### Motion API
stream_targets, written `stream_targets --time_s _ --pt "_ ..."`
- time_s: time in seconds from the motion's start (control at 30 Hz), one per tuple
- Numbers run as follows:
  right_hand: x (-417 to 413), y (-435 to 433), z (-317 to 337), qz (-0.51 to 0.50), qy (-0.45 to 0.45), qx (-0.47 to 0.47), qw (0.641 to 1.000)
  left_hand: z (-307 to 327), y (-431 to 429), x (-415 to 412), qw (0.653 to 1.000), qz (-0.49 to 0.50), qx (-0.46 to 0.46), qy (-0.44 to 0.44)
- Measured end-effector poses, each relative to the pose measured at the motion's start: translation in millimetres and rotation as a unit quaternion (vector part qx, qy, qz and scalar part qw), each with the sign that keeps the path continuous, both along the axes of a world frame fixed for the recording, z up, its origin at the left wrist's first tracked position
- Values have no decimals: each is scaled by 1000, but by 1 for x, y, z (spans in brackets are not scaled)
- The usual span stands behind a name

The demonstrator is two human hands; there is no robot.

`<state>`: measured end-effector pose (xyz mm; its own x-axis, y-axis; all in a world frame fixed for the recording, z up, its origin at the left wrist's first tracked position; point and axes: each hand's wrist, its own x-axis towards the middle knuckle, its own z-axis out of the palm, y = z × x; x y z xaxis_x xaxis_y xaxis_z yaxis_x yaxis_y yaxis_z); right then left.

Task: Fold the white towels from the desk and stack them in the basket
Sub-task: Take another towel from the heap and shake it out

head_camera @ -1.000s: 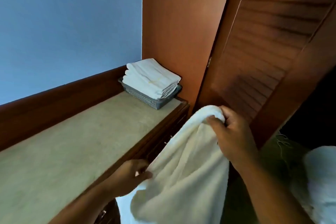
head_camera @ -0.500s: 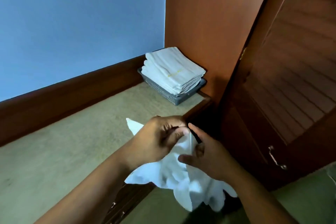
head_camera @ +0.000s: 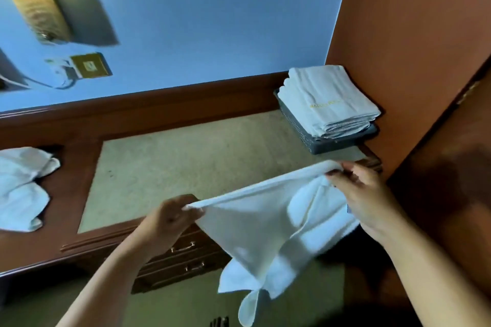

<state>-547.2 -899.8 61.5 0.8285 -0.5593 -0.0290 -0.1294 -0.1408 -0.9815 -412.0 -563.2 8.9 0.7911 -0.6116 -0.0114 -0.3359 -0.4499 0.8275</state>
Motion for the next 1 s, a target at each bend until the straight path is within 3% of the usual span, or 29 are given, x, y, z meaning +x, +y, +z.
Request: stream_targets --time_s 0.07,0.13,0.2,0.3,0.37,0.4,0.53,0.6,0.73,0.83,1.0 --pt "-9 -8 -3 29 47 11 998 12 -1 -31 976 101 -183 63" --pt "-20 -12 -14 91 173 -27 980 25 -4 -58 919 166 -336 122" --pt "-30 -13 -32 186 294 -108 931 38 -5 -77 874 208 -411 157" --pt "-45 -1 -55 348 369 -175 844 45 -4 -100 844 281 -428 160" --pt "-53 3 -62 405 348 -172 828 44 -7 -112 837 317 -421 149" --pt "-55 2 -66 406 320 -156 842 43 -9 -117 837 336 -408 142" --pt "-62 -12 -77 240 196 2 951 44 -18 -127 843 349 -384 143" --pt "-63 -14 -76 172 140 65 973 48 -25 -131 847 334 -385 152" --pt "-69 2 -53 225 76 244 940 55 -40 -136 878 290 -355 138" --pt "-75 19 -33 273 33 211 938 54 -52 -142 894 268 -333 134" --pt "-82 38 0 330 -48 168 928 58 -71 -156 893 255 -338 151"
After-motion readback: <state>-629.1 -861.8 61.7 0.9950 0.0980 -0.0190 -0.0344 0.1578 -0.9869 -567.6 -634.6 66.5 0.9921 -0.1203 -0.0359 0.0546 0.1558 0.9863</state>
